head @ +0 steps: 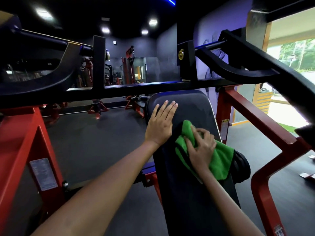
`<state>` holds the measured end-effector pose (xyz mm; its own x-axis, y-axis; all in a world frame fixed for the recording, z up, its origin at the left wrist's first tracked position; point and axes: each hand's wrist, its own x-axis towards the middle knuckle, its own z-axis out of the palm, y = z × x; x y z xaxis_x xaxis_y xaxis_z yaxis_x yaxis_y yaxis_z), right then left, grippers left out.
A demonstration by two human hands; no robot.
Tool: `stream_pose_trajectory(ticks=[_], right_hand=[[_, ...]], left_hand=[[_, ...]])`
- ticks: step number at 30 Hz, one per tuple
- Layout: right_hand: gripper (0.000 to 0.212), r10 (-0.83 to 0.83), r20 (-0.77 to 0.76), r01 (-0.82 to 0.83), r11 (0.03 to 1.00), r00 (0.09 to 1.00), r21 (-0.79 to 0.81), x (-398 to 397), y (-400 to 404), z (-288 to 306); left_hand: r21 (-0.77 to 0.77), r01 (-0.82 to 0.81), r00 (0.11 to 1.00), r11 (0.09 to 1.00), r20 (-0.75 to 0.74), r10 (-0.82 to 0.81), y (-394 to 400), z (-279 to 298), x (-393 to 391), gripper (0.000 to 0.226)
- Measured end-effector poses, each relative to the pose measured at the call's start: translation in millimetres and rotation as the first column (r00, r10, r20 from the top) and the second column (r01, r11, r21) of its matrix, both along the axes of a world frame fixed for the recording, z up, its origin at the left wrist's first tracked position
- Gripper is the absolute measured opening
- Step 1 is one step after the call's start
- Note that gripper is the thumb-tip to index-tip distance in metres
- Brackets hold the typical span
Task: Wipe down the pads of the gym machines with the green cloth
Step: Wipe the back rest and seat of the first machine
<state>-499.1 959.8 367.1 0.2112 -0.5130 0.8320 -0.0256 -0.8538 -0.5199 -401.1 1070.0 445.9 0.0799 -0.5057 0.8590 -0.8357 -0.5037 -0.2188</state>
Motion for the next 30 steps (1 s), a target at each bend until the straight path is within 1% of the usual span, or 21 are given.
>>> stream_pose_trajectory(ticks=[1, 2, 3, 6, 7, 8, 9, 10, 12, 14, 16, 18, 20, 21, 22, 24, 26, 29, 30], right_hand=[[0.045, 0.004, 0.001, -0.004, 0.999, 1.000, -0.048, -5.8, 0.0, -13.2], [0.046, 0.000, -0.002, 0.000, 0.998, 1.000, -0.057, -10.6, -3.4, -23.2], [0.047, -0.005, 0.000, 0.005, 1.000, 1.000, -0.020, -14.0, -10.0, -27.2], [0.041, -0.087, 0.029, 0.077, 0.966, 0.996, 0.245, -6.0, -37.1, -6.0], [0.037, -0.111, 0.030, 0.096, 0.944, 0.993, 0.315, -0.3, -43.8, 10.6], [0.035, -0.108, 0.025, 0.093, 0.932, 0.994, 0.350, 5.4, -47.3, 28.0], [0.035, -0.089, 0.019, 0.077, 0.936, 0.996, 0.342, 11.2, -47.9, 44.4], [0.037, -0.060, 0.011, 0.054, 0.952, 0.998, 0.302, 16.3, -45.5, 55.7], [0.046, 0.001, -0.030, 0.005, 0.983, 1.000, 0.181, 20.5, -36.1, 59.4], [0.064, 0.027, -0.139, -0.018, 0.998, 0.990, 0.065, 13.1, -26.6, 38.7], [0.081, 0.013, -0.287, -0.032, 0.998, 0.958, -0.061, -3.2, -22.9, 6.4], [0.097, -0.031, -0.413, -0.044, 0.984, 0.910, -0.170, -20.3, -29.4, -19.3], [0.105, -0.095, -0.486, -0.032, 0.969, 0.869, -0.247, -27.8, -39.7, -27.5], [0.104, -0.117, -0.498, -0.013, 0.968, 0.859, -0.250, -27.7, -45.3, -24.4], [0.102, -0.116, -0.510, 0.006, 0.977, 0.852, -0.213, -25.8, -50.4, -16.6], [0.099, -0.078, -0.523, 0.036, 0.995, 0.849, -0.090, -15.7, -54.8, 4.2], [0.102, -0.053, -0.509, 0.056, 0.998, 0.859, -0.009, -4.4, -52.7, 22.2], [0.117, -0.054, -0.500, 0.053, 0.998, 0.864, -0.016, 1.4, -46.6, 33.6], [0.118, -0.025, -0.499, 0.024, 1.000, 0.866, -0.009, -0.2, -45.4, 33.6]], left_hand=[[0.006, -0.001, 1.000, 1.000, 0.004, 0.001, 0.3, -0.7, -0.4, 0.056], [0.019, -0.011, 1.000, 1.000, 0.014, 0.011, 0.4, -0.5, -0.8, 0.056], [0.035, -0.030, 0.999, 0.999, 0.028, 0.029, 0.2, -0.5, -1.4, 0.055], [0.089, -0.099, 0.993, 0.991, 0.071, 0.093, -2.4, -0.5, -2.0, 0.053], [0.111, -0.121, 0.990, 0.986, 0.087, 0.112, -3.8, -0.7, -1.8, 0.053], [0.134, -0.147, 0.986, 0.980, 0.102, 0.134, -4.9, -1.1, -1.7, 0.052], [0.149, -0.170, 0.982, 0.974, 0.114, 0.153, -6.1, -1.2, -1.1, 0.053], [0.154, -0.182, 0.979, 0.971, 0.115, 0.166, -6.9, -1.6, -0.5, 0.053], [0.141, -0.184, 0.981, 0.973, 0.094, 0.172, -7.7, -2.1, 0.7, 0.053], [0.122, -0.173, 0.984, 0.977, 0.074, 0.165, -7.8, -2.1, 0.5, 0.053], [0.102, -0.150, 0.987, 0.983, 0.067, 0.144, -7.7, -1.8, -0.6, 0.053], [0.092, -0.137, 0.989, 0.986, 0.065, 0.131, -8.2, -1.9, -1.3, 0.052], [0.089, -0.136, 0.989, 0.987, 0.064, 0.131, -7.3, -1.8, -0.4, 0.052], [0.088, -0.136, 0.990, 0.987, 0.059, 0.131, -7.1, -1.9, 0.0, 0.052], [0.090, -0.134, 0.990, 0.987, 0.054, 0.130, -7.6, -1.5, -0.3, 0.051], [0.089, -0.133, 0.990, 0.987, 0.055, 0.128, -8.2, -2.0, 0.2, 0.051], [0.091, -0.128, 0.991, 0.988, 0.044, 0.124, -8.4, -2.9, 0.5, 0.051], [0.091, -0.131, 0.991, 0.987, 0.047, 0.127, -8.5, -1.7, 0.7, 0.051], [0.089, -0.131, 0.991, 0.987, 0.051, 0.127, -8.2, -1.7, 0.3, 0.051]])
